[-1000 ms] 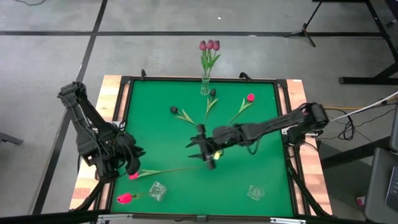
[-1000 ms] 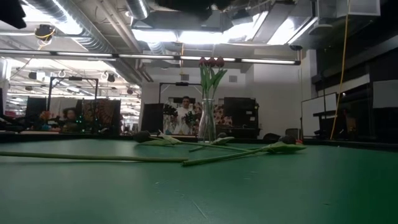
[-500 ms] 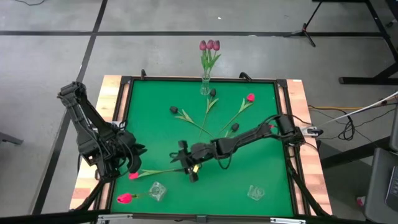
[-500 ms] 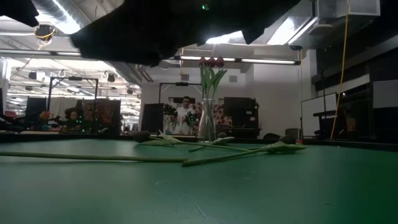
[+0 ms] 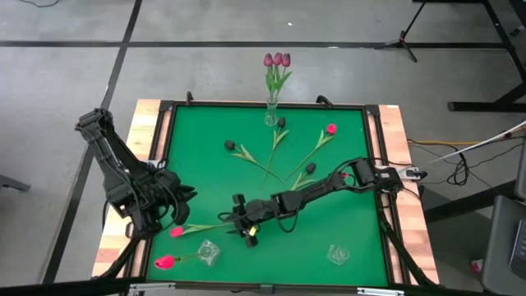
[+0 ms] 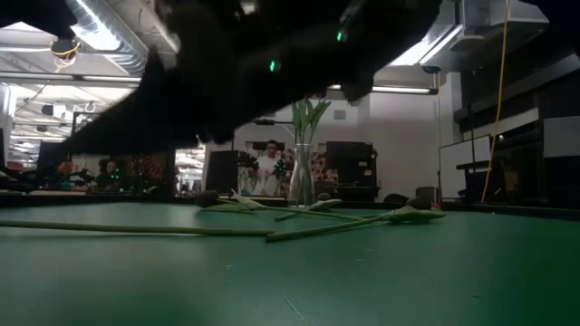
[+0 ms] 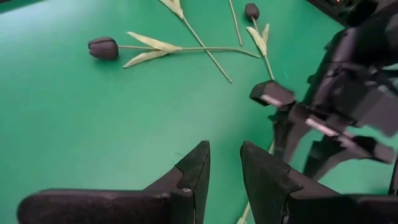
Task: Sort flowers into vase by color
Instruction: Put the bottom red tulip into the bottom left transparent vase
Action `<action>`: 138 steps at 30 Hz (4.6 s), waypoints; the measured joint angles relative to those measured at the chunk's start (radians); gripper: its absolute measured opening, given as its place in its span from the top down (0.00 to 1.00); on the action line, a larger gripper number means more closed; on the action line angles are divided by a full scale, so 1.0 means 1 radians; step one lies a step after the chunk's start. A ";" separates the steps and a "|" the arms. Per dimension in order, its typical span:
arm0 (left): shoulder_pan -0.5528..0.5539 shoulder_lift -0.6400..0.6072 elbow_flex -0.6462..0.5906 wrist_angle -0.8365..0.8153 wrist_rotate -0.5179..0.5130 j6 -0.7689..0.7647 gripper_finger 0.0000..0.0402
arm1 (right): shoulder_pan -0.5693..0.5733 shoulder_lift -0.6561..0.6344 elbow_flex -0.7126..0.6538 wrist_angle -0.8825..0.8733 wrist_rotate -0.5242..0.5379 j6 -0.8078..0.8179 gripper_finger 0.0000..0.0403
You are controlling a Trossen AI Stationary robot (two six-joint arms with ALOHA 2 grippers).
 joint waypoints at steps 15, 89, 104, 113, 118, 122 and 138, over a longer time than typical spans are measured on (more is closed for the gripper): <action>0.030 0.000 0.000 0.003 -0.016 0.048 0.78 | -0.007 0.065 0.001 -0.019 0.087 0.011 0.55; 0.200 -0.116 0.001 0.048 -0.359 -0.001 0.78 | -0.446 -0.346 0.000 -0.233 0.068 0.135 1.00; 0.366 -0.313 0.001 0.882 -0.053 1.102 0.78 | -0.481 -0.520 0.000 -0.085 -0.016 0.107 1.00; 0.615 -0.290 -0.051 1.183 0.313 1.417 0.78 | -0.469 -0.633 0.000 -0.008 -0.160 0.135 1.00; 0.813 -0.283 -0.100 1.302 0.562 1.422 0.78 | -0.421 -0.674 0.000 0.026 -0.197 0.128 1.00; 0.941 -0.274 -0.125 1.469 0.813 1.431 0.78 | -0.387 -0.684 0.001 0.056 -0.215 0.107 1.00; 1.049 -0.242 -0.125 1.703 1.024 1.485 0.78 | -0.378 -0.670 -0.248 0.784 -0.318 0.322 1.00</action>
